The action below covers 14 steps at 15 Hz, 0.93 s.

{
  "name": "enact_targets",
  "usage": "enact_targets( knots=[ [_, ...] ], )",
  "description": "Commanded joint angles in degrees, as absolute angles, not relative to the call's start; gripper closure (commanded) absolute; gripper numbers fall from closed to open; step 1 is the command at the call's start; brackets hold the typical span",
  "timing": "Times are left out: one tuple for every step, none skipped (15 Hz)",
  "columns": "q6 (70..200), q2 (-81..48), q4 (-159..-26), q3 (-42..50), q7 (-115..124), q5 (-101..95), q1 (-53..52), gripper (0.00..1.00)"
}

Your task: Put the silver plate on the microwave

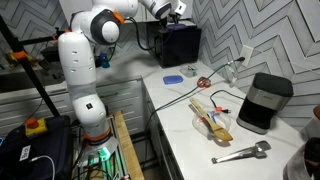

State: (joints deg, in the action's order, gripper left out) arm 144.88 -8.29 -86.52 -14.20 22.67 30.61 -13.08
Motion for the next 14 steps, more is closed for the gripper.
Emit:
enact_targets(
  knots=[
    [141.11, -17.93, -73.00, -13.04, 30.87, 20.56, -16.05, 0.99],
    [140.34, -20.11, -69.62, -13.09, 32.21, 18.91, -16.57, 0.99],
    [138.76, -22.08, -66.50, -13.25, 32.98, 17.97, -16.94, 0.99],
    [136.92, -24.02, -63.37, -13.22, 33.85, 16.88, -17.42, 0.99],
    [134.31, -25.86, -60.36, -13.22, 34.66, 15.98, -17.92, 0.99],
    [131.75, -27.33, -57.85, -13.15, 35.46, 15.08, -18.36, 0.99],
    [129.37, -28.71, -55.49, -13.10, 36.23, 14.46, -18.73, 0.99],
    [127.16, -29.91, -53.26, -12.97, 37.03, 13.84, -19.05, 0.99],
    [125.61, -31.02, -51.26, -13.05, 37.53, 13.70, -19.20, 0.99],
    [124.62, -32.17, -49.48, -13.08, 38.04, 13.58, -19.42, 0.99],
    [123.67, -33.19, -47.71, -13.06, 38.47, 13.52, -19.63, 0.99],
    [123.39, -34.18, -46.13, -12.99, 38.96, 13.53, -19.80, 0.99],
    [123.19, -35.12, -44.72, -12.95, 39.43, 13.64, -19.96, 0.99],
    [122.64, -35.99, -43.41, -12.97, 39.89, 13.73, -20.06, 0.99]
  ],
)
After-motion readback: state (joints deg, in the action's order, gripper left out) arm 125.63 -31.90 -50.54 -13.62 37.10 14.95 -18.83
